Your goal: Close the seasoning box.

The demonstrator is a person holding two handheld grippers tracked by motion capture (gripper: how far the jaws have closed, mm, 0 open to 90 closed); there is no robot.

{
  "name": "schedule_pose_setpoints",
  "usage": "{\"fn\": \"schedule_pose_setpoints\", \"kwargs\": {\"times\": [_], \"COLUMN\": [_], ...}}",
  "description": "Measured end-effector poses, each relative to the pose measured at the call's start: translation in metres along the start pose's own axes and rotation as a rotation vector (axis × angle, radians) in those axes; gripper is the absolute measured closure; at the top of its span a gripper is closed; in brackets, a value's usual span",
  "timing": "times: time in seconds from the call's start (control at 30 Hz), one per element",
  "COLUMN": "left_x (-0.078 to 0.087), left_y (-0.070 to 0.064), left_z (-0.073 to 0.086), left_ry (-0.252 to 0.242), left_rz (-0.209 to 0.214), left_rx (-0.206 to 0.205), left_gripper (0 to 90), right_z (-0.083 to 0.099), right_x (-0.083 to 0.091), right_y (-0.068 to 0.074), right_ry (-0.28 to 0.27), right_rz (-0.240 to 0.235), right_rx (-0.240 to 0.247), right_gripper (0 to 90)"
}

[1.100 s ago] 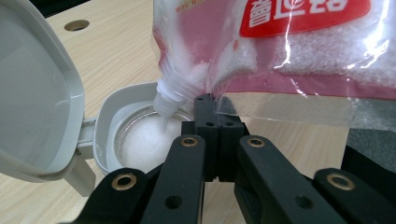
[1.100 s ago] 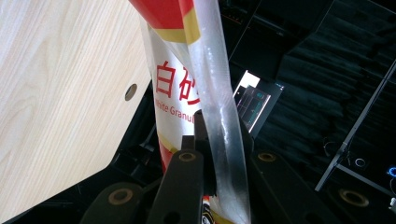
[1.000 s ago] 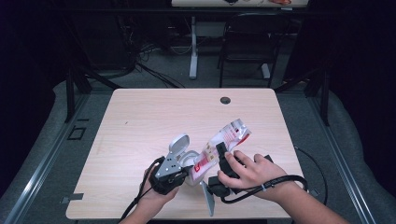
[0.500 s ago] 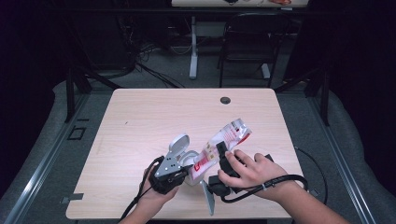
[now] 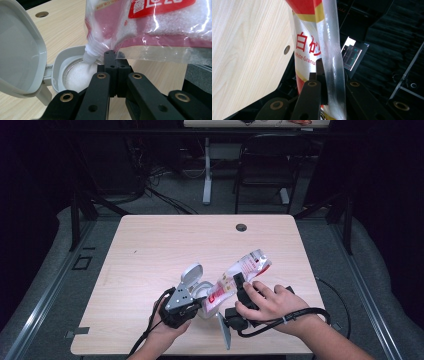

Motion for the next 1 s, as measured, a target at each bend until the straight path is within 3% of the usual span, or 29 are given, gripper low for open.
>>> {"fn": "schedule_pose_setpoints", "kwargs": {"times": [0.37, 0.7, 0.87, 1.0], "left_x": [0.001, 0.002, 0.001, 0.000], "left_y": [0.001, 0.000, 0.000, -0.001], "left_z": [-0.002, -0.004, -0.005, -0.006], "left_ry": [-0.017, -0.028, -0.026, -0.029], "left_rz": [-0.008, -0.008, -0.005, -0.004], "left_rx": [0.001, -0.007, -0.006, -0.009], "left_gripper": [90.0, 90.0, 90.0, 90.0], "right_z": [0.004, 0.007, 0.009, 0.012], "right_x": [0.000, -0.002, -0.004, -0.005], "right_y": [0.004, 0.010, 0.015, 0.019], "right_ry": [0.019, 0.038, 0.054, 0.062], "right_rz": [-0.004, 0.017, 0.007, 0.000], "right_rx": [-0.026, -0.091, -0.111, -0.156], "right_gripper": [86.8, 86.9, 87.0, 87.0]}}
Point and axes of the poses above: each handheld gripper's, and its own axes: x roughly backward along the jaws, z roughly out of its underside, y roughly to its left, the point moved 3 cm from there along -x, roughly forward along the jaws, and after that the axes turned 7 degrees about z, right-handed, at the moved point
